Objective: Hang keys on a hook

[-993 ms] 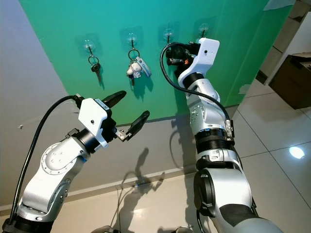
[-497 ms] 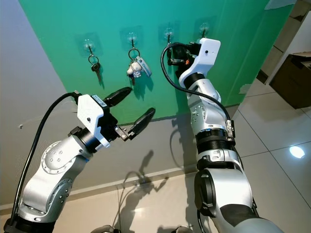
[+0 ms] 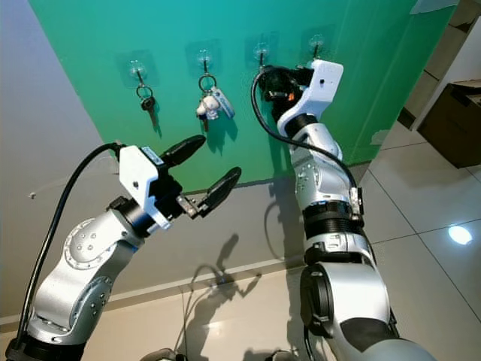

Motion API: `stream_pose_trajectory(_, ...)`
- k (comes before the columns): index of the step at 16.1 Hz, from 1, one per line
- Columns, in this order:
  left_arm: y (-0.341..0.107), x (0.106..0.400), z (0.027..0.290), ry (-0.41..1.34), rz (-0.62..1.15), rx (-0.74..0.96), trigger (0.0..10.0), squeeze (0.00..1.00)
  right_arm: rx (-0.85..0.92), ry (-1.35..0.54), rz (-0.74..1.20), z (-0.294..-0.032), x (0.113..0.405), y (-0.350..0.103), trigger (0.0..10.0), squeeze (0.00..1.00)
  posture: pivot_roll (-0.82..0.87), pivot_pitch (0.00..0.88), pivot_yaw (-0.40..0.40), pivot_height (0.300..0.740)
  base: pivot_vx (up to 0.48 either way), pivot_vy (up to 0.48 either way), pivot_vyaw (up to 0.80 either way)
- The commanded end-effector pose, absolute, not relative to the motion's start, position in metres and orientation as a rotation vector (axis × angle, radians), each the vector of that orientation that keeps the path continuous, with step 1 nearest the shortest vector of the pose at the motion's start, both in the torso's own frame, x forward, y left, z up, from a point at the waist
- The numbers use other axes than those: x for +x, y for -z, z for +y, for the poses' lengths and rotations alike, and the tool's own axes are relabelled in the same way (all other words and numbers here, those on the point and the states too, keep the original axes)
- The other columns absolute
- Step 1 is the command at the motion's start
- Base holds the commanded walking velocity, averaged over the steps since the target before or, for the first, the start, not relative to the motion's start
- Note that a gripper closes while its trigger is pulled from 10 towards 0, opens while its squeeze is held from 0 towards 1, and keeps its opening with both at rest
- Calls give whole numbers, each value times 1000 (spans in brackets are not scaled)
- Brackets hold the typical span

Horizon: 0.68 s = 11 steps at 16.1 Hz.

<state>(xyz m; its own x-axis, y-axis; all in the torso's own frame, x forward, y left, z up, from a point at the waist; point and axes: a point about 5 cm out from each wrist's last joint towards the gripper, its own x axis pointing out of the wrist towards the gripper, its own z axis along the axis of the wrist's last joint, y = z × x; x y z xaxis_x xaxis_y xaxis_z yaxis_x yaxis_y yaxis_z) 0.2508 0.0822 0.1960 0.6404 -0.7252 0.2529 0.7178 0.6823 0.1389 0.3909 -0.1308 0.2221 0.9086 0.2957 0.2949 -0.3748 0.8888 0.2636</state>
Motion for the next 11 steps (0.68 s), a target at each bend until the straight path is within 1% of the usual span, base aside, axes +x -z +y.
stream_pose_trajectory(1,-201,250,83,834,-316,40,10000,0,342,-359,-279,-131,389,-225,10000,1000,30,70,63,740,0,0,0)
stream_pose_trajectory(4,-201,249,83,838,-312,39,10000,0,381,-344,-329,-137,384,-227,10000,1000,30,70,65,740,0,0,0)
stream_pose_trajectory(5,-201,249,83,839,-311,38,10000,0,410,-337,-360,-140,382,-229,10000,933,31,70,68,740,0,0,0)
stream_pose_trajectory(6,-201,249,83,839,-311,38,10000,0,422,-336,-371,-141,380,-230,10000,933,31,70,68,740,0,0,0)
stream_pose_trajectory(7,-200,249,83,840,-304,41,10000,0,420,-330,-390,-144,375,-228,10000,0,30,68,70,740,0,0,0)
stream_pose_trajectory(10,-194,253,89,782,-275,80,10000,0,403,-298,-366,-149,359,-217,10000,0,32,69,68,740,0,0,0)
stream_pose_trajectory(11,-191,254,95,743,-257,101,10000,0,392,-296,-359,-150,349,-214,10000,0,33,66,62,740,0,0,0)
